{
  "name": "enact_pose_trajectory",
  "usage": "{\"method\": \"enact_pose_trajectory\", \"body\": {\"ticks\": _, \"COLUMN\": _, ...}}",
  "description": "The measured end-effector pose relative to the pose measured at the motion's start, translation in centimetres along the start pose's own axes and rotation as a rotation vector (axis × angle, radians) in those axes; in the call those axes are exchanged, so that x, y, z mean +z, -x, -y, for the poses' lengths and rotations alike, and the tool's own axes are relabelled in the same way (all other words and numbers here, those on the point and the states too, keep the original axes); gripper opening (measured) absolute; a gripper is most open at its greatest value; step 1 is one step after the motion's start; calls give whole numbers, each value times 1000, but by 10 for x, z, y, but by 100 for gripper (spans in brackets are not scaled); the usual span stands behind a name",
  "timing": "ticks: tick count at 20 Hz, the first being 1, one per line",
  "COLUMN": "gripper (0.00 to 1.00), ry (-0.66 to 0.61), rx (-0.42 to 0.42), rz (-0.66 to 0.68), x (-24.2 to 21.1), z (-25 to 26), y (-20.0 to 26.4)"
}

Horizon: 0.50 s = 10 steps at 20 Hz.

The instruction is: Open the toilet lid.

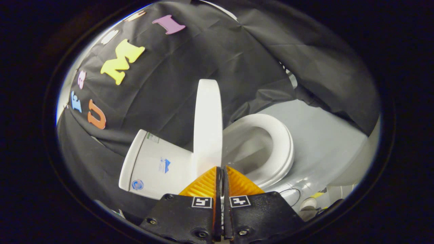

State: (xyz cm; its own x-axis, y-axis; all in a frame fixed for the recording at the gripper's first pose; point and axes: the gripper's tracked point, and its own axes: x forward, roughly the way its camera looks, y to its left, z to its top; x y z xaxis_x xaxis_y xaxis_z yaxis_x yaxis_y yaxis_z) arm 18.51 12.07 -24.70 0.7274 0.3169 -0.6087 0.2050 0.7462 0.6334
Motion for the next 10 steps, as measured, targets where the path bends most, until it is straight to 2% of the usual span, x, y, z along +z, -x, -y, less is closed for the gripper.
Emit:
{"method": "enact_pose_trajectory", "body": {"ticks": 2, "gripper": 6, "ry": 20, "rx": -10, "rz": 4, "x": 1, "z": 2, "y": 3}}
{"method": "enact_pose_trajectory", "body": {"ticks": 10, "gripper": 6, "ry": 108, "rx": -14, "rz": 21, "x": -2, "z": -44, "y": 8}}
